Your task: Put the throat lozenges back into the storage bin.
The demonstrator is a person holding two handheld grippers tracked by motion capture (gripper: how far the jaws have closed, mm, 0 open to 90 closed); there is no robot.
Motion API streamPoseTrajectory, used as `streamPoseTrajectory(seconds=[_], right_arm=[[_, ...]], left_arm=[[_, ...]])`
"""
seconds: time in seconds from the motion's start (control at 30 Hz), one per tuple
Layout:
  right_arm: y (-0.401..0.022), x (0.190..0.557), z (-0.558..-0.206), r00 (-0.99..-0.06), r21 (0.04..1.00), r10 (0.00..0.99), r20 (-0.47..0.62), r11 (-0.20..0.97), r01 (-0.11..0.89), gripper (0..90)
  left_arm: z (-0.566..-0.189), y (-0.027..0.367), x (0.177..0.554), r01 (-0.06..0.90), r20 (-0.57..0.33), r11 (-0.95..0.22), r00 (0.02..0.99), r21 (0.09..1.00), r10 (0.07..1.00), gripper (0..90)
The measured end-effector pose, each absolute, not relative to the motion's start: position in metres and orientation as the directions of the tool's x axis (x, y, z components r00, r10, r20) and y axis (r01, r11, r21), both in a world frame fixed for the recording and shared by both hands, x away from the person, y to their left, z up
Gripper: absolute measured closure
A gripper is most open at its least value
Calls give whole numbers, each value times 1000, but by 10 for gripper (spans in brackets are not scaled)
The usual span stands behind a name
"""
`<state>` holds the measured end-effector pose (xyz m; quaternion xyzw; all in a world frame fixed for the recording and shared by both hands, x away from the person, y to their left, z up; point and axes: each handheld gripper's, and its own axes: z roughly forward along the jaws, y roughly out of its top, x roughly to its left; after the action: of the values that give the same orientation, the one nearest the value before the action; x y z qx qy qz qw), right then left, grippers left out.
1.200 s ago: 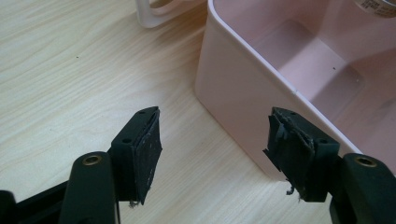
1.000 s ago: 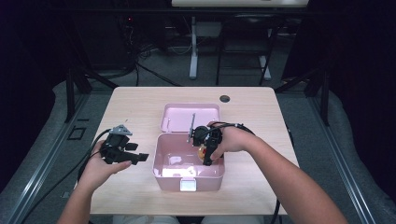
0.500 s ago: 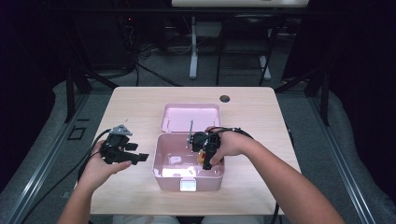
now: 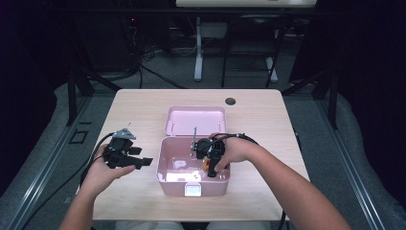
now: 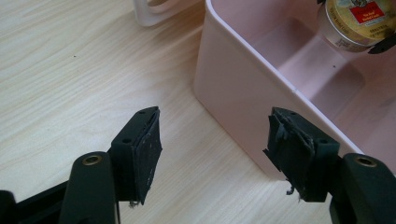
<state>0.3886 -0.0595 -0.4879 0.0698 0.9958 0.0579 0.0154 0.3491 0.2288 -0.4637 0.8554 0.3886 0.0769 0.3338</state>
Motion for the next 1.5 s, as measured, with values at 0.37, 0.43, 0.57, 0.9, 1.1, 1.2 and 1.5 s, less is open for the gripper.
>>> streamPoseTrajectory(seconds=[0.37,0.43,0.57,0.9,1.1,1.2,1.5], right_arm=[[-61,390,-494,-990,122,141,-19,983,138,197],[-61,390,-494,-990,121,141,-22,983,137,197],[-61,390,-496,-990,120,138,-20,984,135,197],[-61,391,-500,-990,113,137,-22,985,134,197],[-60,391,-502,-991,112,134,-21,985,131,197],[-60,391,-502,-991,113,132,-20,985,128,196],[-60,390,-503,-991,98,132,-16,987,130,196]], left_arm=[[-465,228,349,615,-132,-474,686,630,716,347],[-465,228,349,615,-132,-474,686,629,715,347],[-465,228,349,615,-129,-477,686,628,716,347],[-466,227,350,614,-128,-478,687,628,715,347],[-466,227,350,615,-130,-478,688,626,714,347],[-466,227,350,615,-130,-478,688,627,714,347],[-467,227,350,615,-130,-480,689,625,713,347]])
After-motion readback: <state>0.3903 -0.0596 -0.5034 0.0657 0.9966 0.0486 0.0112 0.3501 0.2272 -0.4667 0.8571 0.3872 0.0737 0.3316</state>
